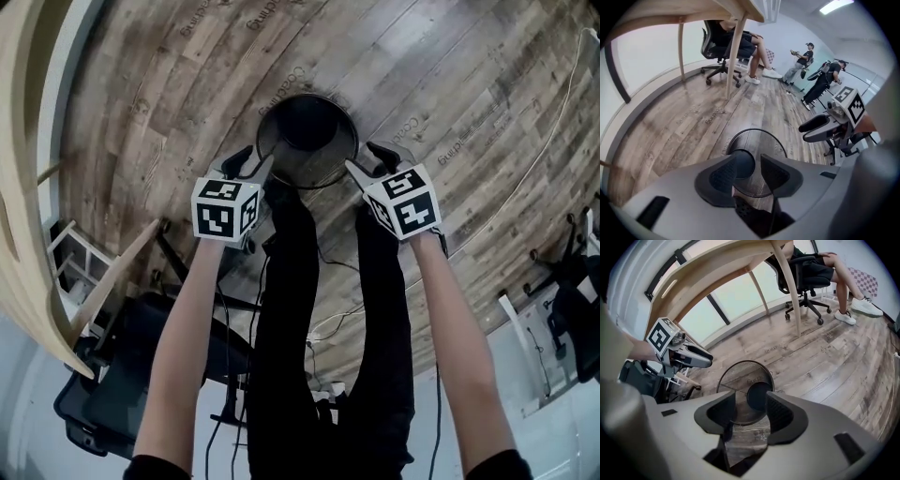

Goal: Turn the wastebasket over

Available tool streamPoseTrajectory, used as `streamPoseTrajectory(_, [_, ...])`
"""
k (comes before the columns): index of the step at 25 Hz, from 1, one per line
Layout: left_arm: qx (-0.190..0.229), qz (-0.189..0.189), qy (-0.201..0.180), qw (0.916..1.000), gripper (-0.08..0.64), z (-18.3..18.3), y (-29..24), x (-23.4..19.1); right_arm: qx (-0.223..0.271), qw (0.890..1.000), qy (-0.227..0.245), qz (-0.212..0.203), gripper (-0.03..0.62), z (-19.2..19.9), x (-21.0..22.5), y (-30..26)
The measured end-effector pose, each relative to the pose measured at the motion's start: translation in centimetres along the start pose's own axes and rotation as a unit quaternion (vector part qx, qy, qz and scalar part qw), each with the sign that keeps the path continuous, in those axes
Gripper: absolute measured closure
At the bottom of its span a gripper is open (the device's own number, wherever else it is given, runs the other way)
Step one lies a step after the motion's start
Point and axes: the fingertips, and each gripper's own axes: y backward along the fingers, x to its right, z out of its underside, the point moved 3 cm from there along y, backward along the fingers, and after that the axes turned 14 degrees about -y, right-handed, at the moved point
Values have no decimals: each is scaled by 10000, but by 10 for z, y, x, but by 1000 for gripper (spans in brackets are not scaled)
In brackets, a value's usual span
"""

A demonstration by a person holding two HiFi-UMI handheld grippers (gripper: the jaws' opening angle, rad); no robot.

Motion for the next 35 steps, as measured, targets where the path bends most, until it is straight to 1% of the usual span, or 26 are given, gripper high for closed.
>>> streamPoseTrajectory(3, [-142,-75,436,9989,382,15,-17,-9,-88,9999,-51,52,391,8,9,-17])
streamPoseTrajectory(6, [-261,-181,468,9984,382,25,-31,-18,-198,9996,-54,171,391,11,19,-33])
streamPoseTrajectory(11, [-447,-313,552,9970,384,43,-55,-33,-262,9991,84,316,394,10,30,-54])
streamPoseTrajectory(13, [-484,-332,471,9972,391,46,-63,-37,-252,9990,107,363,405,8,34,-60])
streamPoseTrajectory(16, [-582,-384,85,9975,398,46,-73,-40,-273,9987,89,430,411,6,42,-70])
streamPoseTrajectory(18, [-624,-417,-101,9971,418,45,-78,-42,-324,9983,45,491,416,6,47,-77])
streamPoseTrajectory(22, [-690,-418,-190,9966,447,46,-85,-46,-365,9975,92,590,453,6,50,-90])
streamPoseTrajectory(25, [-773,-390,-273,9959,451,48,-88,-48,-391,9970,102,665,470,7,51,-95])
streamPoseTrajectory(29, [-891,-352,-409,9946,463,50,-92,-46,-355,9960,81,812,517,8,55,-96])
streamPoseTrajectory(32, [-949,-415,-548,9931,488,49,-94,-44,-345,9960,66,817,523,7,55,-97])
streamPoseTrajectory(35, [-982,-501,-472,9928,492,49,-94,-45,-348,9965,-14,754,526,8,56,-97])
